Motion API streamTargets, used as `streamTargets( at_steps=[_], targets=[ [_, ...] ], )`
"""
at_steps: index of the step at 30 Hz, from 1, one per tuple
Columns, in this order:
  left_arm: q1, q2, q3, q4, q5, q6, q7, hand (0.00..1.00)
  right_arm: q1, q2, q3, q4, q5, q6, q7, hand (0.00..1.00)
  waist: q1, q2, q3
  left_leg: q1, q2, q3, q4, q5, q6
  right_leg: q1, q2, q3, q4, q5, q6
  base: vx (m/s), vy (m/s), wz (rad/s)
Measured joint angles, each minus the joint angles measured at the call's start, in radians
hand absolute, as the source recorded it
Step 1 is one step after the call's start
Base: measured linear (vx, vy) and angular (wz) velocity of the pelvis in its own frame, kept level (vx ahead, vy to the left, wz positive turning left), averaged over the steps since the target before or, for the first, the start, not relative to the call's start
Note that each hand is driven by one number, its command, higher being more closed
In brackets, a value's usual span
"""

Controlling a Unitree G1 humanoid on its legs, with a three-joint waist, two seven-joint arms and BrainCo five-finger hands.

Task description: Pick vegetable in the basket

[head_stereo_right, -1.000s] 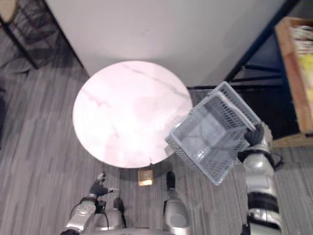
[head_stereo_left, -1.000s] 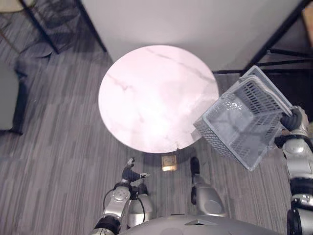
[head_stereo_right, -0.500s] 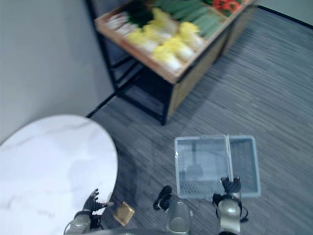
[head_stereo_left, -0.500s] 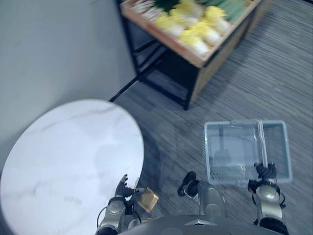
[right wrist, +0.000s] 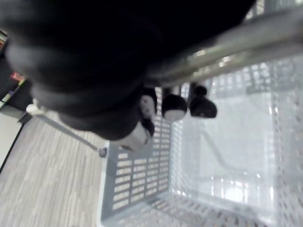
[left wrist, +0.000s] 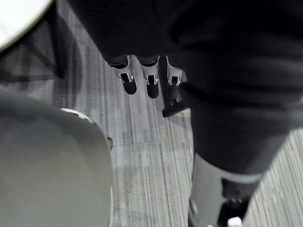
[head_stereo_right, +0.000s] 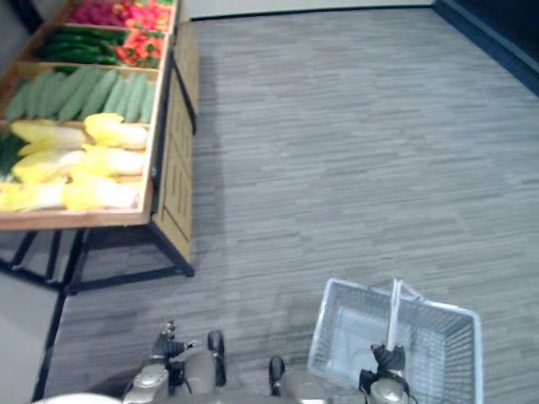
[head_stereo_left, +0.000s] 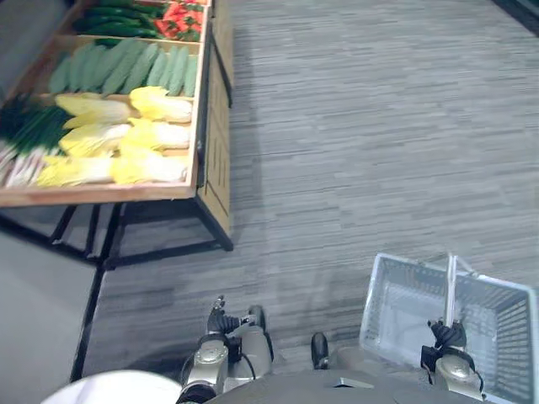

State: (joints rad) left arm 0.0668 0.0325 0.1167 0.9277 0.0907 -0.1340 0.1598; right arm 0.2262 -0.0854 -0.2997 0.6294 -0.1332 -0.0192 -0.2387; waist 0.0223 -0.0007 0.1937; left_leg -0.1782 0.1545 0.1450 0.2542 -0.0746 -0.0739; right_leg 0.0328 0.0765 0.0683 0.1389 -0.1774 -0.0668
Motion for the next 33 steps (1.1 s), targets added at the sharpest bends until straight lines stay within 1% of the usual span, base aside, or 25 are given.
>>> streamTargets(
  at_steps=[1,2,3,5,8,9,11,13,14,15,17,18,19,20,21,22,23,24,25,26,28,29,31,32,33],
  targets=[
    [-0.002,0.019,-0.006,0.001,0.0,0.0,0.0,0.0,0.006,0.016,0.002,0.009,-0.002,0.0,-0.001,1.0,-0.012,-0.042,-0.008,0.024,-0.034,0.017,-0.008,-0.024,0.028,-0.028,-0.043,0.002,0.088,-0.067,0.044,0.4,0.245,-0.17],
    [-0.006,0.032,-0.026,0.003,0.0,0.0,0.001,0.0,0.009,0.03,0.002,0.027,-0.002,0.0,-0.001,1.0,-0.015,-0.074,-0.004,0.083,-0.073,0.03,-0.05,-0.041,0.037,-0.065,-0.078,0.0,0.243,-0.112,0.136,0.41,0.219,-0.15],
    [-0.006,0.041,-0.031,0.004,0.0,0.0,0.001,0.0,0.003,0.036,0.002,0.036,-0.002,0.001,-0.001,1.0,-0.015,-0.087,0.003,0.11,-0.083,0.038,-0.065,-0.047,0.042,-0.097,-0.089,-0.004,0.328,-0.112,0.167,0.4,0.192,-0.06],
    [0.004,0.067,-0.052,0.007,-0.003,0.012,0.005,0.0,-0.012,0.046,0.002,0.07,0.002,0.001,-0.002,1.0,-0.018,-0.095,0.017,0.228,-0.087,0.04,-0.107,-0.076,0.061,-0.191,-0.122,-0.065,0.645,0.003,0.283,0.43,0.192,0.03],
    [0.012,0.075,-0.064,0.006,-0.004,0.014,0.013,0.0,-0.031,0.04,0.001,0.079,0.003,-0.012,-0.002,1.0,-0.029,-0.088,0.021,0.339,-0.073,0.03,-0.123,-0.128,0.068,-0.234,-0.192,-0.197,0.772,-0.068,0.228,0.46,0.057,0.27],
    [0.01,0.08,-0.062,0.006,-0.004,0.015,0.013,0.0,-0.059,0.036,0.005,0.091,0.002,-0.026,-0.001,1.0,-0.033,-0.076,0.025,0.373,-0.045,0.007,-0.15,-0.134,0.064,-0.274,-0.214,-0.276,0.725,-0.1,0.181,0.53,-0.051,0.33],
    [-0.004,0.083,-0.057,0.006,-0.003,0.015,0.013,0.0,-0.1,0.031,0.002,0.105,0.002,-0.034,-0.002,1.0,-0.037,-0.056,0.035,0.391,-0.003,-0.002,-0.17,-0.133,0.062,-0.31,-0.218,-0.333,0.597,-0.106,0.16,0.47,-0.119,0.39],
    [-0.01,0.083,-0.052,0.007,-0.003,0.015,0.013,0.0,-0.127,0.016,0.005,0.116,0.001,-0.042,0.003,1.0,-0.036,-0.038,0.045,0.415,0.039,0.002,-0.176,-0.132,0.061,-0.337,-0.217,-0.344,0.363,-0.043,0.15,0.51,-0.223,0.29],
    [-0.009,0.079,-0.032,0.01,-0.001,0.015,0.013,0.0,-0.142,0.016,0.004,0.12,0.001,-0.043,0.003,1.0,-0.036,-0.027,0.052,0.441,0.063,0.007,-0.182,-0.132,0.04,-0.34,-0.217,-0.327,0.169,0.066,0.146,0.68,-0.352,0.27],
    [-0.004,0.075,-0.007,0.012,0.002,0.015,0.014,0.0,-0.146,0.017,0.004,0.126,0.001,-0.043,0.005,1.0,-0.039,-0.03,0.05,0.465,0.078,0.014,-0.183,-0.138,-0.006,-0.339,-0.222,-0.305,-0.02,0.194,0.161,0.61,-0.336,0.27],
    [0.016,0.091,0.034,0.038,0.011,0.014,0.015,0.0,-0.145,0.026,0.002,0.146,0.001,-0.042,0.016,1.0,-0.036,-0.064,0.034,0.52,0.078,0.011,-0.184,-0.168,-0.078,-0.334,-0.257,-0.262,-0.149,0.31,0.169,0.67,-0.443,0.25],
    [-0.01,0.059,0.053,0.083,0.017,0.021,0.014,0.0,-0.178,0.017,-0.017,0.175,0.0,-0.039,0.02,1.0,-0.035,0.007,0.049,0.553,0.14,0.015,-0.18,-0.163,-0.101,-0.341,-0.207,-0.275,-0.051,0.368,0.108,0.66,-0.471,0.22],
    [-0.013,0.046,0.056,0.086,0.018,0.017,0.012,0.0,-0.199,0.013,-0.028,0.191,0.0,-0.036,0.02,1.0,-0.039,0.019,0.047,0.545,0.147,0.01,-0.178,-0.13,-0.1,-0.362,-0.203,-0.27,0.009,0.328,0.096,0.57,-0.459,0.26],
    [-0.013,0.022,0.072,0.085,0.019,0.01,0.013,0.0,-0.21,0.005,-0.035,0.193,0.0,-0.034,0.023,1.0,-0.048,0.024,0.048,0.546,0.146,-0.009,-0.166,-0.021,-0.101,-0.384,-0.217,-0.274,0.143,0.236,0.075,0.41,-0.369,0.36],
    [-0.01,0.013,0.075,0.085,0.019,0.009,0.013,0.0,-0.21,0.002,-0.036,0.194,0.0,-0.032,0.024,1.0,-0.05,0.025,0.047,0.543,0.149,-0.029,-0.138,0.022,-0.1,-0.379,-0.225,-0.282,0.186,0.197,0.069,0.67,-0.533,0.48],
    [0.002,-0.003,0.085,0.084,0.017,0.008,0.013,0.0,-0.208,-0.009,-0.021,0.21,0.001,-0.03,0.031,1.0,-0.041,0.038,0.037,0.494,0.173,-0.078,0.002,0.117,-0.089,-0.332,-0.218,-0.31,0.215,0.123,0.067,0.58,-0.414,0.36],
    [0.002,-0.003,0.088,0.08,0.017,0.007,0.013,0.0,-0.204,-0.014,-0.005,0.215,0.001,-0.027,0.034,1.0,-0.037,0.039,0.033,0.457,0.181,-0.095,0.071,0.166,-0.088,-0.312,-0.216,-0.32,0.213,0.098,0.07,0.57,-0.365,0.36],
    [0.002,-0.004,0.089,0.074,0.015,0.006,0.013,0.0,-0.198,-0.017,0.023,0.216,0.001,-0.026,0.04,1.0,-0.033,0.041,0.034,0.398,0.193,-0.12,0.176,0.269,-0.095,-0.27,-0.209,-0.336,0.194,0.069,0.079,0.49,-0.233,0.23],
    [0.001,-0.01,0.09,0.07,0.006,0.0,0.012,0.0,-0.203,-0.02,0.065,0.223,0.0,-0.021,0.045,1.0,-0.017,0.041,0.04,0.308,0.199,-0.141,0.374,0.243,-0.118,-0.211,-0.195,-0.345,0.145,0.054,0.067,0.57,-0.215,0.1],
    [0.0,-0.015,0.09,0.058,-0.004,-0.006,0.012,0.0,-0.215,-0.031,0.103,0.243,-0.001,-0.014,0.053,1.0,-0.002,0.052,0.039,0.216,0.182,-0.156,0.565,0.113,-0.116,-0.15,-0.175,-0.348,0.096,0.049,0.044,0.56,-0.172,-0.03],
    [0.0,-0.02,0.09,0.041,-0.013,-0.006,0.012,0.0,-0.241,-0.035,0.131,0.298,-0.01,-0.005,0.069,1.0,0.011,0.052,0.04,0.125,0.126,-0.117,0.664,-0.037,-0.116,-0.047,-0.174,-0.368,0.043,0.054,0.046,0.41,-0.053,0.0],
    [-0.001,-0.025,0.091,0.034,-0.03,-0.009,0.009,0.0,-0.238,-0.036,0.143,0.312,-0.027,-0.001,0.078,1.0,0.027,0.051,0.04,0.083,0.098,-0.048,0.613,-0.108,-0.103,0.015,-0.181,-0.38,0.012,0.053,0.046,0.44,-0.014,0.14],
    [-0.002,-0.033,0.09,0.022,-0.039,-0.009,0.004,0.0,-0.233,-0.037,0.147,0.308,-0.052,0.002,0.083,1.0,0.033,0.047,0.039,0.038,0.063,0.082,0.4,-0.128,-0.083,0.073,-0.194,-0.418,-0.022,0.04,0.071,0.42,0.029,0.49],
    [-0.001,-0.037,0.087,0.022,-0.039,-0.007,-0.001,0.0,-0.222,-0.041,0.146,0.303,-0.07,0.003,0.085,1.0,0.032,0.045,0.031,0.034,0.046,0.242,0.236,-0.114,0.009,0.104,-0.194,-0.465,-0.031,0.024,0.109,0.51,0.082,1.75],
    [-0.002,-0.033,0.07,0.013,-0.032,-0.008,-0.006,0.0,-0.214,-0.033,0.145,0.312,-0.088,0.003,0.085,1.0,0.023,0.015,0.015,0.06,0.003,0.387,0.106,-0.094,0.068,0.123,-0.231,-0.562,-0.038,0.015,0.123,0.51,0.093,1.78]
  ],
)
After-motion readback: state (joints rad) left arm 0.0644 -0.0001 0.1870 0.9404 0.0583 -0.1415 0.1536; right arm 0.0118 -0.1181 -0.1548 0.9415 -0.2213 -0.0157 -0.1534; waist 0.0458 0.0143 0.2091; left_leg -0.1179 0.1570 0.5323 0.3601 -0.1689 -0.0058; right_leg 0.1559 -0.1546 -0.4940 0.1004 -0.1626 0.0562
